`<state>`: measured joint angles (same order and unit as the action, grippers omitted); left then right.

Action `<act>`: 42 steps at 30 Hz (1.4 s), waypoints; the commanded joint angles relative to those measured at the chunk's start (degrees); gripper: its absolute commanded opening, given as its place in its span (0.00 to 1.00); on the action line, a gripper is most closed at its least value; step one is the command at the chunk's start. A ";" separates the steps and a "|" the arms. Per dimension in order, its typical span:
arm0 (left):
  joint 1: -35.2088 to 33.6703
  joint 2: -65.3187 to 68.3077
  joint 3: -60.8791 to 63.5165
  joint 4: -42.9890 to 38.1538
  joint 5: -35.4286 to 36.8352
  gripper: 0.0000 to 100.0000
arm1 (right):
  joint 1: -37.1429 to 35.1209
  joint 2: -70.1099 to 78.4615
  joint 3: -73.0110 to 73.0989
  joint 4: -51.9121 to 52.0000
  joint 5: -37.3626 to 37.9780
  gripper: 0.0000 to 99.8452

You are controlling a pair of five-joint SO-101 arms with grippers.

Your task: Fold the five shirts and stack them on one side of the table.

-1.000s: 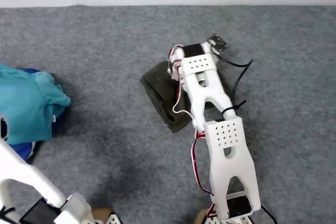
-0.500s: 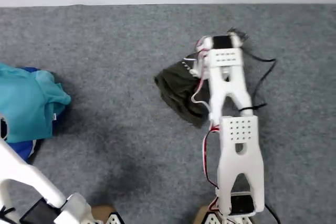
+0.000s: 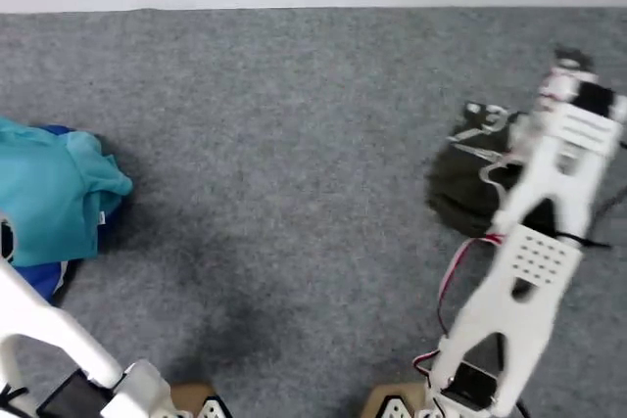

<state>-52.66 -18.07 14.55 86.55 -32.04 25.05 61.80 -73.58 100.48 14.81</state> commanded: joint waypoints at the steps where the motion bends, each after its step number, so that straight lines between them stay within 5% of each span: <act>1: 0.35 -1.67 -0.66 0.44 -0.26 0.01 | 7.25 -2.86 -2.99 2.24 9.32 0.01; 15: 0.35 -1.76 -0.66 0.44 -0.18 0.01 | 14.81 2.51 -2.90 -4.70 19.52 0.01; 23: 0.35 -1.67 -0.57 0.44 -0.18 0.01 | 16.40 -2.77 -11.69 1.54 19.34 0.34; 30: 0.35 -1.67 -0.57 0.44 -0.18 0.01 | 16.22 -8.40 -14.07 2.51 19.25 0.27; 33: 0.35 -1.49 -0.57 0.44 -0.18 0.01 | 15.60 -9.54 -10.20 2.59 18.99 0.17; 36: 0.35 -1.41 -0.48 0.44 -0.18 0.01 | 15.34 -12.35 -3.25 2.59 19.69 0.02; 42: 0.35 -1.67 -0.57 0.44 -0.18 0.01 | 14.64 -25.10 21.80 2.51 21.19 0.01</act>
<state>-52.66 -18.07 14.55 86.55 -32.04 40.97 46.15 -62.86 100.66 35.12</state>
